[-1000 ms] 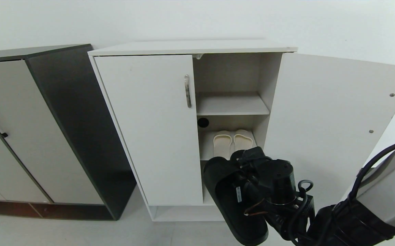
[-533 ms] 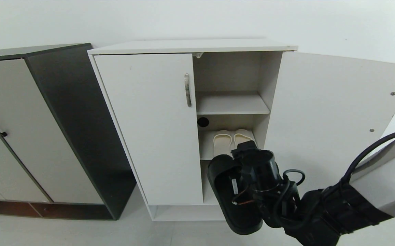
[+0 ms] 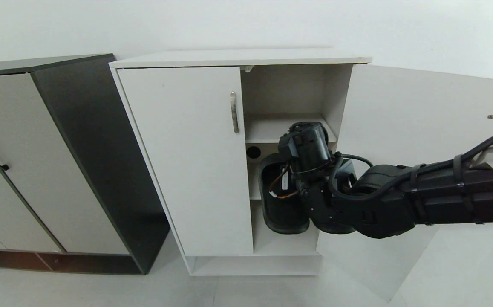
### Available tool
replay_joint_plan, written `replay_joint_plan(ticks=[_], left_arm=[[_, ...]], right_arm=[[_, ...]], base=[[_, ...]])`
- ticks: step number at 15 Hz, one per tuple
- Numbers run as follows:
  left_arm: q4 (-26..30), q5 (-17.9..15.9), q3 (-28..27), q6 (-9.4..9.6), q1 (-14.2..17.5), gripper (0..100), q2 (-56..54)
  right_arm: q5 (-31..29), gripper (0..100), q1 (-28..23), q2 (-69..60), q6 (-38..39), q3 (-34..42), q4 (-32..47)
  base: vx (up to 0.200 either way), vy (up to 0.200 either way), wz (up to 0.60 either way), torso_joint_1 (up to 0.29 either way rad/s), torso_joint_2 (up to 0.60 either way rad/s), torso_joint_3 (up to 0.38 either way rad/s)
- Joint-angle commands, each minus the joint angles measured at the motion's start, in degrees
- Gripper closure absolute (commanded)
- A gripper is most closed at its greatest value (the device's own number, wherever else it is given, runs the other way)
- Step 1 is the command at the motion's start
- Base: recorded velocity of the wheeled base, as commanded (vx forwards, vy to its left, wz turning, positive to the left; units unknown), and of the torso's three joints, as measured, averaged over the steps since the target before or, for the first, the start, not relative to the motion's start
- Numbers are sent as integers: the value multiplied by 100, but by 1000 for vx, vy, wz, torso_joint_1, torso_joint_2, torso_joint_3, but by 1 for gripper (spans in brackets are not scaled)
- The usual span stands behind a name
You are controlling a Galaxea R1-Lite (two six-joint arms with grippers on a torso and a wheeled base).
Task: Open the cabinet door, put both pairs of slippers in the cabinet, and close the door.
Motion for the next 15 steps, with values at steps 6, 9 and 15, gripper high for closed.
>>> replay_joint_plan(ticks=[6,9,15], left_arm=[[-2,4,0,0,7,100,-2],[-2,4,0,0,-2,100,-2],[-2,-4,0,8,-2,100,6]], right_arm=[[-13,100,94,-122,-166,-105,-149],[-13,100,94,-166,-368,-79,-369],[-13,100,94,-192,-377,9,-378]], base=[[0,0,0,0,0,0],[0,0,0,0,0,0],[133,0,0,-1,4,3]])
